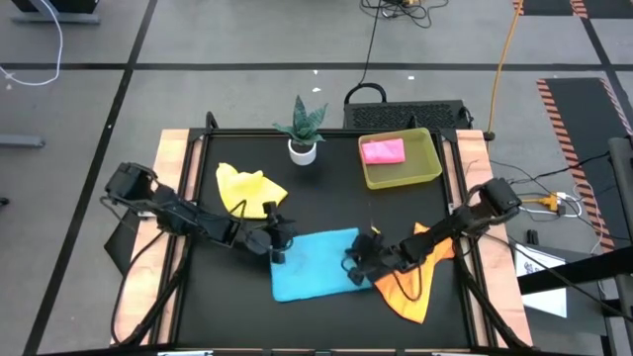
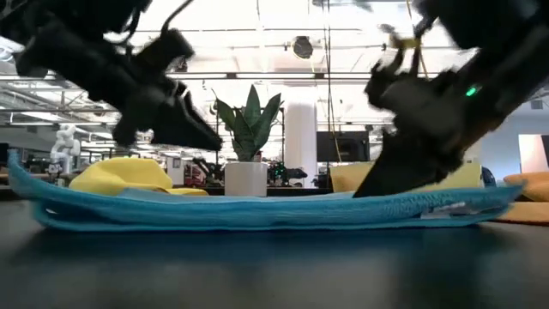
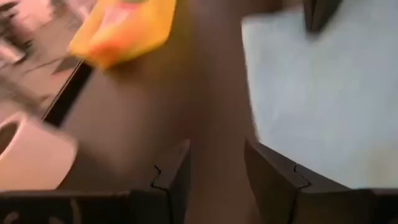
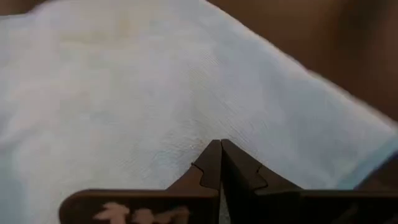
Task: Fold microfiber towels
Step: Fold the blue microfiber cloth
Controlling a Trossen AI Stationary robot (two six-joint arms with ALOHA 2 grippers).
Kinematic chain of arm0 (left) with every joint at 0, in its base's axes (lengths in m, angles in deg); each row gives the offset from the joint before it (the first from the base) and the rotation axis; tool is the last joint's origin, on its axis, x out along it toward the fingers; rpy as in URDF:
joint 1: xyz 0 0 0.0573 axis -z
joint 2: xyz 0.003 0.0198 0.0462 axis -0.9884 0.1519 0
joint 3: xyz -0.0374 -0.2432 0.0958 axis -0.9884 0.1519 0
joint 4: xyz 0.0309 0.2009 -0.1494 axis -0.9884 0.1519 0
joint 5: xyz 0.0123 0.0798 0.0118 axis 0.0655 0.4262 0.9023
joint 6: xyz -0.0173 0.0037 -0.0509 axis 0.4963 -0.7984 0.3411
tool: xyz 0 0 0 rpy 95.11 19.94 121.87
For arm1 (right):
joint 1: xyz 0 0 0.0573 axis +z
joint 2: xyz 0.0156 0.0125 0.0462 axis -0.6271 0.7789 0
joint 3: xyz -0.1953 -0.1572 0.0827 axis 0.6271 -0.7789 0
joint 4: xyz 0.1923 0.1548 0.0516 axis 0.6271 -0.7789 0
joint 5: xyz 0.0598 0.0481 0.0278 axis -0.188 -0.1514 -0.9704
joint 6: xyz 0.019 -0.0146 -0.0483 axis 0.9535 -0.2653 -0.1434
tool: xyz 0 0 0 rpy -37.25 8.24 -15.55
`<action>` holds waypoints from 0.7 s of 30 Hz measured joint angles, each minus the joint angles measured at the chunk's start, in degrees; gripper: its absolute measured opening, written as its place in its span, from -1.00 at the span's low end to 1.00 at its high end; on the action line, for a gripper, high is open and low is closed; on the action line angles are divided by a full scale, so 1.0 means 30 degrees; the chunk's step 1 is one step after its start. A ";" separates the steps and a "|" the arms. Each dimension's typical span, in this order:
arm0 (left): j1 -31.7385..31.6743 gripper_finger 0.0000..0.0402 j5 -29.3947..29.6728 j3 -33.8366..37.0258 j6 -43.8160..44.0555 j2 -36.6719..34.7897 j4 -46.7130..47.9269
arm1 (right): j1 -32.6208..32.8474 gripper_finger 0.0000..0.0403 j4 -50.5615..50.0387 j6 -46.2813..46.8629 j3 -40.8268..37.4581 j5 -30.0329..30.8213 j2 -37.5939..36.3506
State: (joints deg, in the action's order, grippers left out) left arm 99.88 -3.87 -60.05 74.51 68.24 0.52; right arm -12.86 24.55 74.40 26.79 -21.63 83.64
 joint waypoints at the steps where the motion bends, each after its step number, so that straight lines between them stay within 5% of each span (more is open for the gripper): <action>1: 0.0128 -0.24 -0.0854 -0.0020 0.0030 -0.0300 -0.0038 | 0.0321 -1.00 0.0201 -0.0313 -0.0013 0.0198 -0.0206; 9: 0.3642 -0.24 -0.7665 0.0009 -0.0294 -0.0738 -0.0156 | 0.1459 -1.00 0.0655 -0.3458 -0.0005 0.1518 -0.2918; 21: 0.8040 -0.24 -0.7163 0.0001 0.1050 0.0470 -0.0986 | 0.1413 -1.00 0.0765 -0.4912 -0.0002 0.2387 -0.3706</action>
State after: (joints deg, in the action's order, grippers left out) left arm 124.00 -25.35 -60.05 77.66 69.64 -2.43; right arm -8.62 26.84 59.67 26.79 -14.47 72.52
